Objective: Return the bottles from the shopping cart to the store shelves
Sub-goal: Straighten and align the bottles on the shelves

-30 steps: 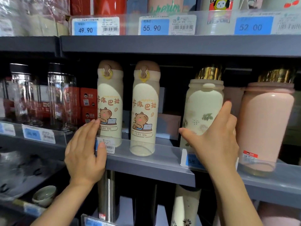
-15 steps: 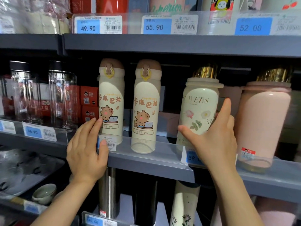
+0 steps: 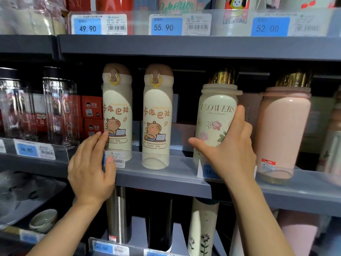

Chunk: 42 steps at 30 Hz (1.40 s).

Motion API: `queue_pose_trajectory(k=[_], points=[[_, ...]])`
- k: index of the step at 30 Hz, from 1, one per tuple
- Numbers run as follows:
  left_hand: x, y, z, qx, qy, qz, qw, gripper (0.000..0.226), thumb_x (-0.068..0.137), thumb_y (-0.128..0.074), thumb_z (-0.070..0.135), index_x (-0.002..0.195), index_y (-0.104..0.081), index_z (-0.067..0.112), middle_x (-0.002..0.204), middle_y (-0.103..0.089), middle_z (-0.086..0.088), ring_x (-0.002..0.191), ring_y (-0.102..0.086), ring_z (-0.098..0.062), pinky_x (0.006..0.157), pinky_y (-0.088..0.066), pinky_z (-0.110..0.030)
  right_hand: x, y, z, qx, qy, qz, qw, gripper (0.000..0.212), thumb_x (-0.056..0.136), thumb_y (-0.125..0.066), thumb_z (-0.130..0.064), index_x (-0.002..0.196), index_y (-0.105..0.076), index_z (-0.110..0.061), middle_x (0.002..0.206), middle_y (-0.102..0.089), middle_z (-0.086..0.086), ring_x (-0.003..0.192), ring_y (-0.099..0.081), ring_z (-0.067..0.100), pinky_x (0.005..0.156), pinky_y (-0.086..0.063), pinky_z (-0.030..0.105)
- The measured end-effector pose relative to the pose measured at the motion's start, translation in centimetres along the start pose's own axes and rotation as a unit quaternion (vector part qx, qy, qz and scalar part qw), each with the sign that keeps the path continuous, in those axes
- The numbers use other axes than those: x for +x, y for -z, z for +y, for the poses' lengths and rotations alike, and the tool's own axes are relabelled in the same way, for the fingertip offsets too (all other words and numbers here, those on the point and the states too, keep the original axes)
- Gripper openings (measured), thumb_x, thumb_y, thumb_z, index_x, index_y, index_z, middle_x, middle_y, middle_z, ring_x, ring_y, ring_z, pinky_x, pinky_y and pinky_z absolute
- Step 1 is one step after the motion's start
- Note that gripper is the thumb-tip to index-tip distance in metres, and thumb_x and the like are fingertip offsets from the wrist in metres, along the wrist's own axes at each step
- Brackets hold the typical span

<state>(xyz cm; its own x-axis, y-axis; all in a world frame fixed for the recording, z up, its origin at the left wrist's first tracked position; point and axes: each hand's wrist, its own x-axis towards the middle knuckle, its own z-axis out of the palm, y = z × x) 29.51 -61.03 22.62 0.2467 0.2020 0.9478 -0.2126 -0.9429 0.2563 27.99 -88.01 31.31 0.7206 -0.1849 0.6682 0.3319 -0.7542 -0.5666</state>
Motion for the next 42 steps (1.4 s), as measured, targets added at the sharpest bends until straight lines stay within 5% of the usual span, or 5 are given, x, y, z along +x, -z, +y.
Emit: queue_pose_trajectory(k=[12, 19, 31, 36, 42], points=[[0.0, 0.1, -0.4, 0.000, -0.018, -0.007, 1.000, 0.054, 0.090, -0.034, 0.031, 0.136, -0.050, 0.008, 0.134, -0.055, -0.016, 0.123, -0.047, -0.036, 0.094, -0.038, -0.050, -0.3, 0.2, 1.2, 0.067, 0.074, 0.028, 0.995, 0.116, 0.071, -0.080, -0.044, 0.152, 0.002, -0.031, 0.144, -0.036, 0.006, 0.124, -0.044, 0.026, 0.093, -0.039, 0.035], [-0.4, -0.1, -2.1, 0.012, -0.087, -0.009, 0.996, 0.051, 0.095, -0.026, 0.030, 0.133, -0.051, 0.006, 0.129, -0.055, -0.022, 0.120, -0.047, -0.043, 0.088, -0.042, -0.056, -1.1, 4.2, 5.2, -0.091, 0.109, 0.307, 0.941, 0.080, 0.076, -0.072, -0.046, 0.138, -0.033, -0.012, 0.133, -0.044, 0.021, 0.119, -0.040, 0.036, 0.098, -0.030, 0.044], [-0.5, 0.3, -1.6, 0.030, -0.083, -0.021, 0.996, 0.052, 0.094, -0.028, 0.029, 0.131, -0.054, 0.004, 0.126, -0.056, -0.024, 0.119, -0.046, -0.043, 0.087, -0.041, -0.055, 0.5, 5.4, 7.5, -0.051, -0.020, 0.147, 0.988, 0.091, 0.085, -0.063, -0.031, 0.153, -0.001, -0.030, 0.148, -0.038, 0.013, 0.118, -0.048, 0.044, 0.089, -0.040, 0.050], [-0.7, 0.5, -1.5, 0.021, -0.060, -0.039, 0.997, 0.051, 0.093, -0.029, 0.027, 0.132, -0.053, 0.005, 0.130, -0.053, -0.024, 0.123, -0.044, -0.042, 0.087, -0.040, -0.059, 0.4, 6.0, 7.1, -0.077, -0.017, 0.131, 0.988, 0.105, 0.078, -0.066, -0.057, 0.153, 0.003, -0.028, 0.152, -0.026, 0.009, 0.130, -0.037, 0.037, 0.091, -0.041, 0.053], [-2.4, 1.1, 2.8, -0.025, -0.059, -0.036, 0.997, 0.048, 0.097, -0.030, 0.033, 0.140, -0.042, 0.015, 0.143, -0.043, -0.016, 0.141, -0.028, -0.028, 0.116, -0.011, -0.049, 0.7, 6.3, 7.6, -0.113, -0.014, 0.133, 0.985, 0.119, 0.065, -0.082, -0.047, 0.153, -0.006, -0.024, 0.134, -0.034, 0.017, 0.117, -0.041, 0.041, 0.077, -0.044, 0.046]])
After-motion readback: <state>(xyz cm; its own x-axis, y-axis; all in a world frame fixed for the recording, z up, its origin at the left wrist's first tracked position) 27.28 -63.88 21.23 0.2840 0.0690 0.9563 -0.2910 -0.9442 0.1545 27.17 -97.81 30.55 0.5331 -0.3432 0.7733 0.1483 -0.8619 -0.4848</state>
